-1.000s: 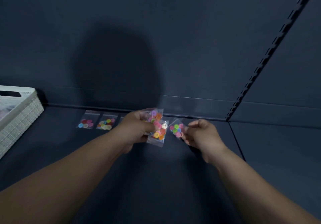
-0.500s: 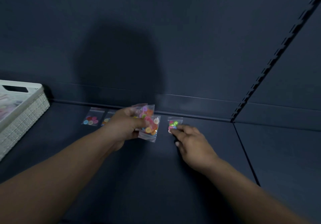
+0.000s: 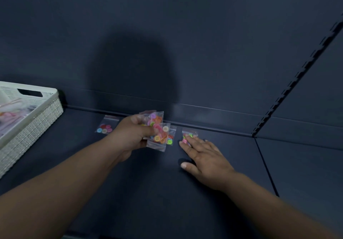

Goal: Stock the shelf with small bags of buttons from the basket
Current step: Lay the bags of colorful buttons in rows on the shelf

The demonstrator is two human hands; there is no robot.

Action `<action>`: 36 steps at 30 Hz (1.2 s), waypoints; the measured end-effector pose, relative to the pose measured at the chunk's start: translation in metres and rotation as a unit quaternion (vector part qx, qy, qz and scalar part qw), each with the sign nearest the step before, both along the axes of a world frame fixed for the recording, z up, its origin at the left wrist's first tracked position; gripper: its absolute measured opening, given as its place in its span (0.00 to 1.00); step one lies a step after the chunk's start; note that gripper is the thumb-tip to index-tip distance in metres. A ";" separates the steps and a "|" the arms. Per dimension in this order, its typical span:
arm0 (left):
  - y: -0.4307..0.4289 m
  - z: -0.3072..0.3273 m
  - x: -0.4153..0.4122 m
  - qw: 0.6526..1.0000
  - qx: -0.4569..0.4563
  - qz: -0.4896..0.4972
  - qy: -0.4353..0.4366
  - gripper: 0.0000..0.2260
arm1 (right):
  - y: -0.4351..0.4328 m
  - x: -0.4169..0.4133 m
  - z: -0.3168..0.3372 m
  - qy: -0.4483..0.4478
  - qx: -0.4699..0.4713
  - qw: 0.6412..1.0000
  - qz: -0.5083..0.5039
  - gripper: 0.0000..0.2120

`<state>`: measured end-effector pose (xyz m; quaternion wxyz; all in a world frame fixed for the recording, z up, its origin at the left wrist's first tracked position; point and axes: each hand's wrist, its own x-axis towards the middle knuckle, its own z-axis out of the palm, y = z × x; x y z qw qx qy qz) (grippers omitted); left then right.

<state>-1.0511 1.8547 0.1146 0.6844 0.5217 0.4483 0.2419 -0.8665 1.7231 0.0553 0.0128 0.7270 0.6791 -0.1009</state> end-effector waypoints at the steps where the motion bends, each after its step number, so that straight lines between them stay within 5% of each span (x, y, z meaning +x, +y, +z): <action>1: 0.000 0.000 0.000 1.000 0.001 -0.001 0.001 0.12 | 0.000 -0.002 0.001 0.002 0.001 1.000 -0.001 0.44; 15: -0.005 0.002 0.002 1.000 0.002 -0.003 -0.003 0.09 | 0.010 -0.009 -0.003 0.006 0.040 0.999 -0.009 0.41; 19: -0.007 0.004 0.006 1.000 -0.001 -0.006 -0.009 0.08 | 0.010 -0.009 0.006 0.053 0.115 0.992 -0.025 0.39; 22: -0.012 0.006 0.013 0.999 -0.014 -0.014 -0.027 0.08 | 0.011 -0.020 0.020 0.201 0.234 0.946 -0.097 0.26; 25: -0.019 0.007 0.024 0.998 -0.027 -0.039 -0.048 0.07 | 0.017 -0.037 0.036 0.559 0.195 0.780 -0.201 0.03; 27: -0.025 0.007 0.032 0.995 -0.037 -0.061 -0.064 0.07 | 0.016 -0.036 0.038 0.627 0.168 0.721 -0.243 0.02; 36: -0.037 0.002 0.056 0.996 -0.066 -0.050 -0.033 0.05 | -0.011 0.003 0.036 0.569 0.215 0.734 -0.303 0.12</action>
